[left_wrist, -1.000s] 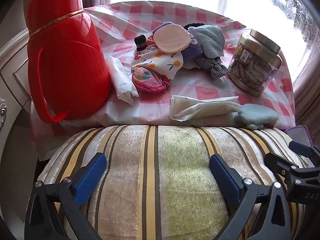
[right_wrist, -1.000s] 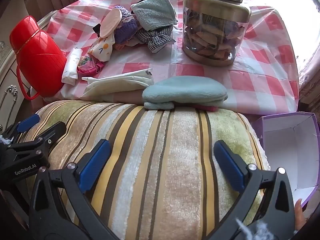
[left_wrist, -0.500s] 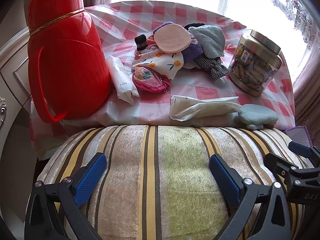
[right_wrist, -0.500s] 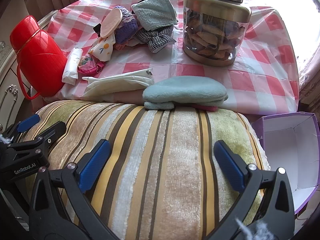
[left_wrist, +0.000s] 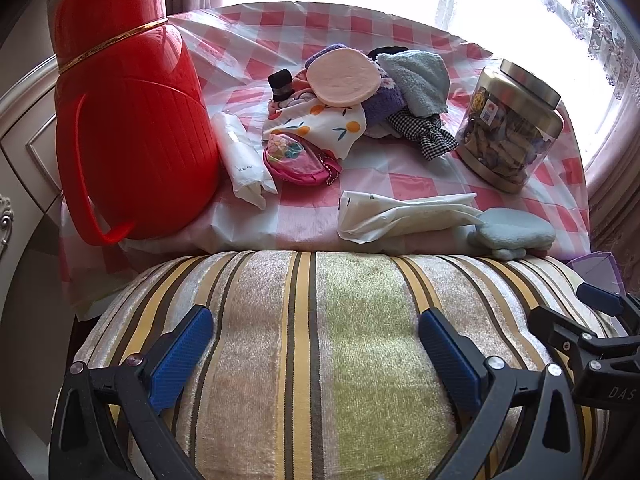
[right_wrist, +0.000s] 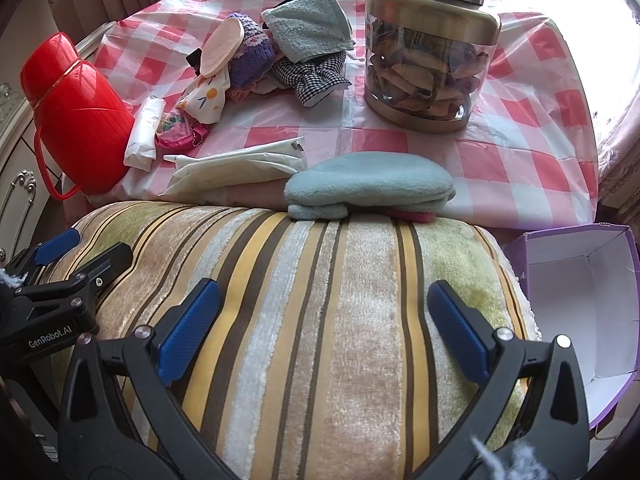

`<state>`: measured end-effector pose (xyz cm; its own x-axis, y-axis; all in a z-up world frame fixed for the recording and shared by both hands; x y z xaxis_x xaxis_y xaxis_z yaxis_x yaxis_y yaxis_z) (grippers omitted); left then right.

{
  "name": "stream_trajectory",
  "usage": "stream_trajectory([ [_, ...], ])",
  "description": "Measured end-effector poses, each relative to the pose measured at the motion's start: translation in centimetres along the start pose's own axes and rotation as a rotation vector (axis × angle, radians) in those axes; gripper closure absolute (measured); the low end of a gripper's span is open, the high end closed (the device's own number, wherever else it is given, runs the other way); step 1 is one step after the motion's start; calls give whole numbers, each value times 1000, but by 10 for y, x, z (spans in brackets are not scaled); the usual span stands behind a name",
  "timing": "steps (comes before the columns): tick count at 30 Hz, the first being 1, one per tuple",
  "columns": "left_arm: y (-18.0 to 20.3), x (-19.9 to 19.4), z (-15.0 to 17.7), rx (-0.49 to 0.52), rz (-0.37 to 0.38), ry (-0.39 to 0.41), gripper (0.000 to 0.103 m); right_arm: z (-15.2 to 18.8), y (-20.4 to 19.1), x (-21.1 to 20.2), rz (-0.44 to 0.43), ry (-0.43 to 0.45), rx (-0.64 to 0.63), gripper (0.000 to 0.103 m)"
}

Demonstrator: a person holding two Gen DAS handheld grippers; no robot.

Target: Organize soft objects

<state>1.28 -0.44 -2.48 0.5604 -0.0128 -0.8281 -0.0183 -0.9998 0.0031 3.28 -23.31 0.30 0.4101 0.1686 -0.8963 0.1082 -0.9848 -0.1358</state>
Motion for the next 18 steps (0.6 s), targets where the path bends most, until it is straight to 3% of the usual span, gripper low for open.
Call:
stream_trajectory([
  [18, -2, 1, 0, 11, 6, 11, 0, -1, -3, 2, 7, 26, 1, 0],
])
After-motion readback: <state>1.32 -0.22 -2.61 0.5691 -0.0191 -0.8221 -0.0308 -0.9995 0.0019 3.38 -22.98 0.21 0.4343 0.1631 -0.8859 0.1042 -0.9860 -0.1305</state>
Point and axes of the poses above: each gripper's, at about its wrist camera, not at the fingertips, and x roughly the way its jaws point, y to its right, z to its underside, the point moved 3 cm from there along x, roughly the way its jaws point, and after that the axes turned 7 degrees about x, right-handed, at the moved point
